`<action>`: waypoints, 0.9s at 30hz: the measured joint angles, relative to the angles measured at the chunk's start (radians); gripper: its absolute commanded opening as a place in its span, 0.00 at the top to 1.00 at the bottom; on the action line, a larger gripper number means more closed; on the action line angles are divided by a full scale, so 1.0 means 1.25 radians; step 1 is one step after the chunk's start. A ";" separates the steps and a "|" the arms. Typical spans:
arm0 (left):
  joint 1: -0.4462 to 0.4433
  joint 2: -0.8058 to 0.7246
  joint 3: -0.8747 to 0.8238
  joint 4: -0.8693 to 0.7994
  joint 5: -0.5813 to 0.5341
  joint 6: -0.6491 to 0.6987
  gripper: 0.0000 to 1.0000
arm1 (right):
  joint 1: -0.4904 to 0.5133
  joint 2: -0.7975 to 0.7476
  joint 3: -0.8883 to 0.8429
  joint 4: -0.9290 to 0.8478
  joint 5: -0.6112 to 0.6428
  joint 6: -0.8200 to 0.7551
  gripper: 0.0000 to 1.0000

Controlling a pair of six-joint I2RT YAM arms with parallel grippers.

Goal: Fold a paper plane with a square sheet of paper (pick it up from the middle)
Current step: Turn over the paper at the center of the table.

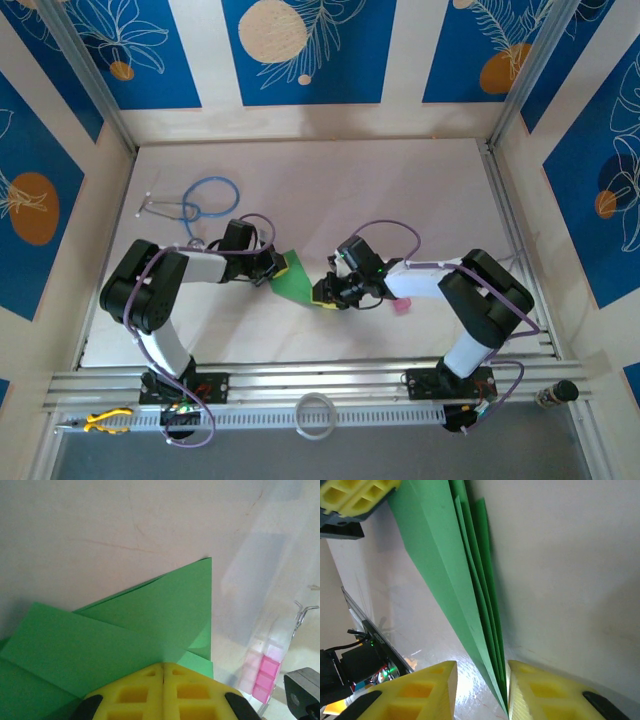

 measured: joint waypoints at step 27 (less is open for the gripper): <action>0.000 0.000 0.000 0.000 0.000 0.000 0.96 | -0.010 0.030 -0.002 0.063 -0.018 0.002 0.70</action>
